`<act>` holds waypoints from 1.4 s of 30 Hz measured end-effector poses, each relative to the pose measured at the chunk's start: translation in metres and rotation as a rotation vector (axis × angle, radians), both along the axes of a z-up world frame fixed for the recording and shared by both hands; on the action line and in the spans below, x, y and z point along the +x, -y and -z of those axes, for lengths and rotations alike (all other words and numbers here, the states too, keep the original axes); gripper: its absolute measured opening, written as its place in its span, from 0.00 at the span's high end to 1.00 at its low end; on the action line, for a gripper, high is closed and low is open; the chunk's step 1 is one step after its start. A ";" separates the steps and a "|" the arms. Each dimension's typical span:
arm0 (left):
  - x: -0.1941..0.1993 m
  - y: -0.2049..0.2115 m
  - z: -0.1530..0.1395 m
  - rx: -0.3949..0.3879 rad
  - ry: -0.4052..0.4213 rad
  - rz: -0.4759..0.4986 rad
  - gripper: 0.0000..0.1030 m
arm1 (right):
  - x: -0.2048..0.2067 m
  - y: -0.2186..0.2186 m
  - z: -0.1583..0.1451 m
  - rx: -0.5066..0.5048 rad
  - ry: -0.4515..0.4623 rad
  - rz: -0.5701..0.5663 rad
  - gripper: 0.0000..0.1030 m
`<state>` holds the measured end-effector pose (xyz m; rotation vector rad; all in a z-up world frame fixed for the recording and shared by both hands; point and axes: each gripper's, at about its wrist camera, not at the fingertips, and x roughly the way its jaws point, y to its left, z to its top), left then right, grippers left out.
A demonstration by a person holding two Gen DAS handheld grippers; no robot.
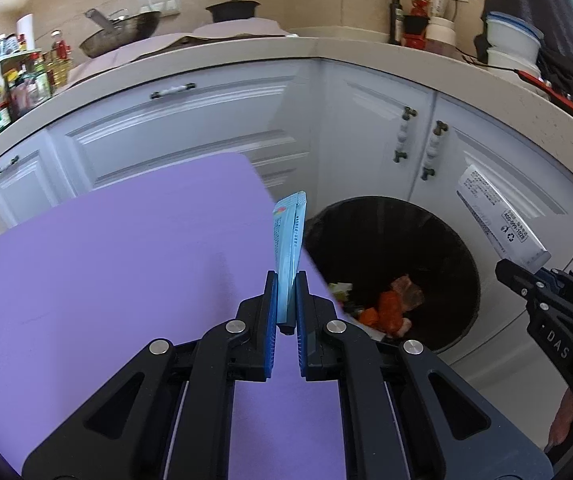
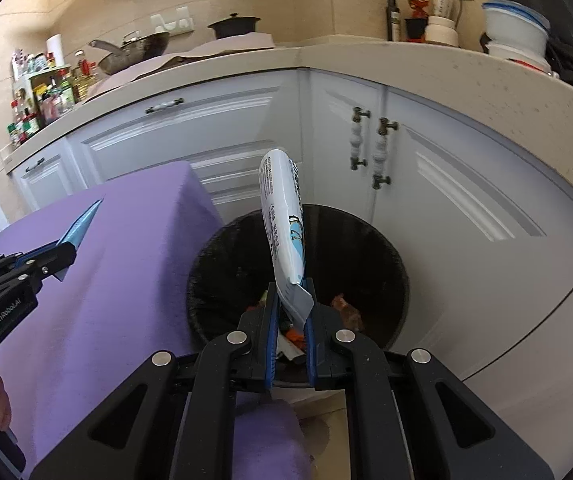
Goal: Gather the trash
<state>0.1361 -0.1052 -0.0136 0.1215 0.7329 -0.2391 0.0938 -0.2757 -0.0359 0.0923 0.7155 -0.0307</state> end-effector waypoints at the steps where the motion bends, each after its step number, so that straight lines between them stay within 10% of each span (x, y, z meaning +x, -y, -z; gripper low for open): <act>1: 0.002 0.006 0.001 0.002 -0.001 0.008 0.92 | 0.001 0.002 0.001 -0.001 -0.001 0.004 0.88; 20: 0.047 0.065 0.019 0.020 -0.002 0.057 0.79 | 0.033 0.040 0.016 0.009 0.002 0.093 0.88; 25: 0.052 0.064 0.021 0.029 -0.003 0.040 0.61 | 0.040 0.045 0.021 0.007 0.005 0.121 0.57; 42: 0.027 0.046 -0.001 0.025 0.054 0.009 0.34 | 0.019 0.032 -0.005 -0.053 0.065 0.158 0.31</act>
